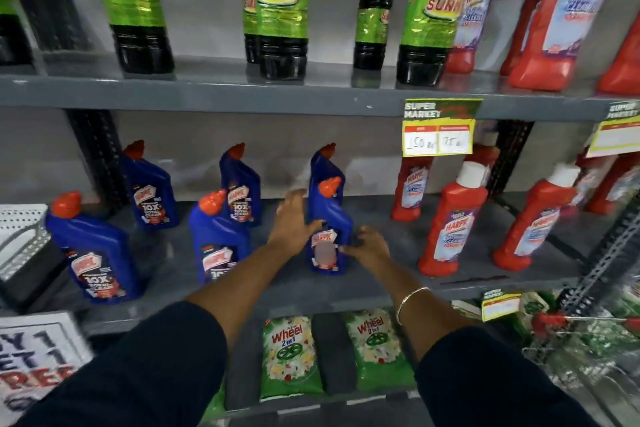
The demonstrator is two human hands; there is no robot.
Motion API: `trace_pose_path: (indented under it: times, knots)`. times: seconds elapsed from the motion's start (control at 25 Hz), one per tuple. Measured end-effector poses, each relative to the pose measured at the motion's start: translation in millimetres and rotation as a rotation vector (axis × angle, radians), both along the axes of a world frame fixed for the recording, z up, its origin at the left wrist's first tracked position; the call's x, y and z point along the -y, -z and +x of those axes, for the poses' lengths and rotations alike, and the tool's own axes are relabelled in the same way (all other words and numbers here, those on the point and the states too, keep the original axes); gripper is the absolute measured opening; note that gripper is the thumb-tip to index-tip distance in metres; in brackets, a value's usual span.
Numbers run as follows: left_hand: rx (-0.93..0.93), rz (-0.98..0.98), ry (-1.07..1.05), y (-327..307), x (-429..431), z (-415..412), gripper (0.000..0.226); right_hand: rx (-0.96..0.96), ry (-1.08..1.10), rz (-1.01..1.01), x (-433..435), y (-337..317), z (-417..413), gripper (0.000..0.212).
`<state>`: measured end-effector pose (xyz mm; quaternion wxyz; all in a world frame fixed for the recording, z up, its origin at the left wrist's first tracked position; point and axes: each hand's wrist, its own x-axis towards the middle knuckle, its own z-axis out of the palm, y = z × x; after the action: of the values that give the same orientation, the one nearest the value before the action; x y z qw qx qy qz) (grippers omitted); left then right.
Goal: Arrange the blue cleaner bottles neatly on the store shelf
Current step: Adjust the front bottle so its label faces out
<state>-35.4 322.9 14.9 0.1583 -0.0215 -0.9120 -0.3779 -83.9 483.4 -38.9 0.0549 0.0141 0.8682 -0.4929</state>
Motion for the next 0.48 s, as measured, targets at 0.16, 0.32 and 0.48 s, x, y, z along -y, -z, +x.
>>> trace_pose_path:
  times: [0.16, 0.32, 0.48]
  knots:
    - [0.227, 0.359, -0.02, 10, -16, -24, 0.059, -0.035, -0.17, -0.053, -7, 7, -16, 0.073]
    - [0.219, 0.297, -0.112, 14, -21, -16, 0.049, -0.044, -0.232, -0.03, -19, -4, -10, 0.04]
    - [0.226, 0.276, -0.123, 11, -31, -7, 0.042, -0.006, -0.268, -0.065, -28, -10, -3, 0.048]
